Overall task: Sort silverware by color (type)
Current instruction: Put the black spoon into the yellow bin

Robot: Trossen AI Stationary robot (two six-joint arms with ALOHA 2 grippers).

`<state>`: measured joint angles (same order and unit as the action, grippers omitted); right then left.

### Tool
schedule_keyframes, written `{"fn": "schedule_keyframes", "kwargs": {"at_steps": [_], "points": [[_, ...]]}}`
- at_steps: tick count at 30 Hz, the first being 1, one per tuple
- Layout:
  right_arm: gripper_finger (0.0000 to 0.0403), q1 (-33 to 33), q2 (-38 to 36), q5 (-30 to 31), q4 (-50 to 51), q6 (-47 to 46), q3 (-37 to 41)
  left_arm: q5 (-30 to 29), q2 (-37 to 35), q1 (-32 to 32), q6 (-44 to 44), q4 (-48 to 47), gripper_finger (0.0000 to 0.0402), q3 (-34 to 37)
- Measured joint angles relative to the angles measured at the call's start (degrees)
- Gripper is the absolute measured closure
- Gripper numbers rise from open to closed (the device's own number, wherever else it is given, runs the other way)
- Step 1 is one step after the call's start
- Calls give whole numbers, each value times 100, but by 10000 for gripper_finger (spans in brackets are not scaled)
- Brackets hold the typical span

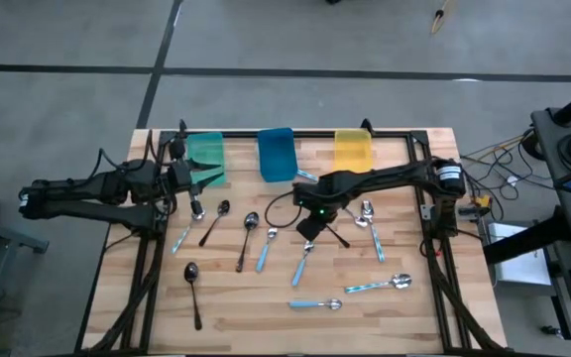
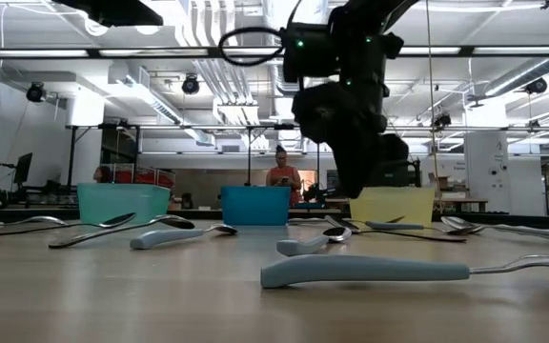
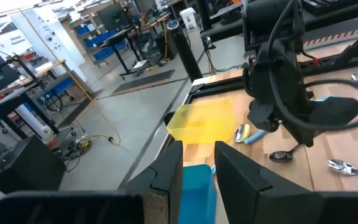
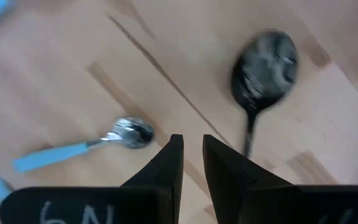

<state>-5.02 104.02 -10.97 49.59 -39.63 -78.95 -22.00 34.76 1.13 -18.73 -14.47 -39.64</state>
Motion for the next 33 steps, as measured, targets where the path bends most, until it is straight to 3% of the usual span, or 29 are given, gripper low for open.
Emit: {"fn": "schedule_keyframes", "kwargs": {"at_steps": [4, 8, 15, 20, 33], "points": [[336, 0, 111, 8, 357, -38, -42, 0, 4, 0, -6, -13, 327, 2], [296, -2, 191, 71, 496, -133, -16, 0, 0, 0, -6, -16, 327, 2], [240, 0, 274, 659, 500, 122, 40, -4, -2, 0, -27, -16, 327, 2], [249, 0, 274, 981, 493, 128, 96, -11, -4, 0, -28, -16, 327, 2], [294, 106, 276, 959, 77, 156, 459, -13, -4, 0, -28, -16, 327, 2]]}}
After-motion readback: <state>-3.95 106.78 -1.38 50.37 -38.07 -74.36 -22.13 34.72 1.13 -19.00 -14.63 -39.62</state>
